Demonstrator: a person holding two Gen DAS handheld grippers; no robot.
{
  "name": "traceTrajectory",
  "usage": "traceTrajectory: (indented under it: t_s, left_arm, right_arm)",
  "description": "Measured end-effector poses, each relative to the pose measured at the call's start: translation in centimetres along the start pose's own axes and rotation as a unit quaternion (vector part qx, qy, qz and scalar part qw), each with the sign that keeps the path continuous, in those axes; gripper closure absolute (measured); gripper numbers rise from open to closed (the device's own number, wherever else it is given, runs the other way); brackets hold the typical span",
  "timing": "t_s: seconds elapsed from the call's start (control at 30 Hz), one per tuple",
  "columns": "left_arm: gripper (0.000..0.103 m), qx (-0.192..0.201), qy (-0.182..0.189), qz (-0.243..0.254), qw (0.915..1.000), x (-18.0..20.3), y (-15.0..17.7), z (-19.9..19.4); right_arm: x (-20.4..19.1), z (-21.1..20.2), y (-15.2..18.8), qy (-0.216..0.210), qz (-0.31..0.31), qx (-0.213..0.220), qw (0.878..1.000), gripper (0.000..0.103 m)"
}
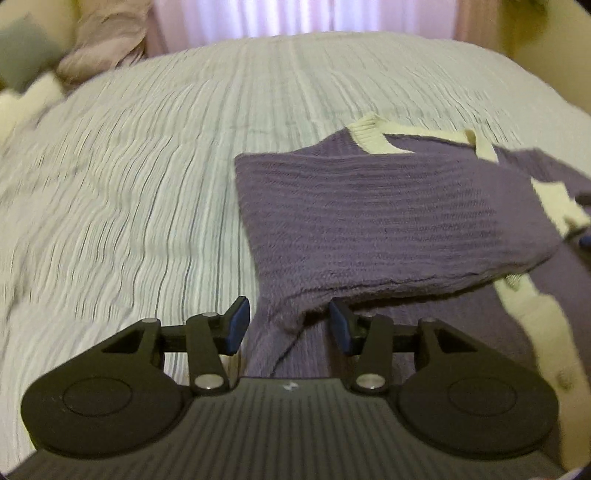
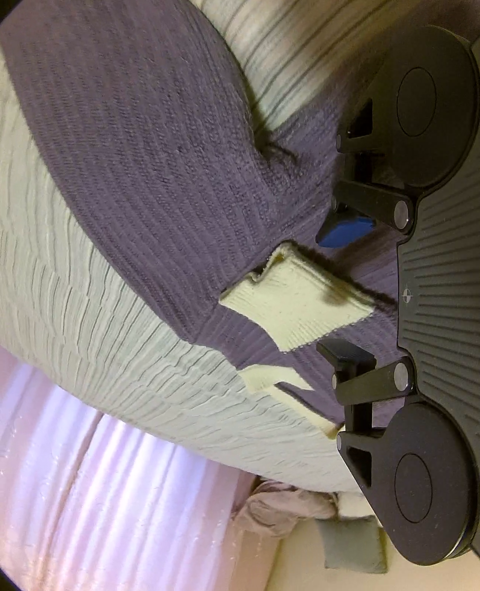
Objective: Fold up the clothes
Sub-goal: 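Fold the held sleeve across the cardigan body with the left gripper and release, then grasp the other cream cuff with the right gripper and fold it across the body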
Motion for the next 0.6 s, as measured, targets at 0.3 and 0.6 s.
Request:
traceTrajectory:
  t_s: [0.3, 0.6]
  left_arm:
    - [0.088, 0.048, 0.005, -0.039, 0.9981, -2.7, -0.6, -0.6]
    - [0.079, -0.001, -0.006, 0.022, 0.9997, -1.5, 0.7, 1.6]
  right_arm:
    - [-1.6, 1.1, 0.2, -0.021, -0.062, 0.003, 0.998, 0.095]
    - [-1.4, 1.9, 2.1, 0.039, -0.159, 0.001, 0.986, 0.095]
Point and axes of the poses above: each gripper's, at about its wrist camera, not at the fingertips, and z roughly the way its jaws point, x to its right, y to its underside, the point moved 10 cm from there along z, roughly the way its jaws point, and after that the axes turned 10 degrees about -y, right-handed, at the moved point
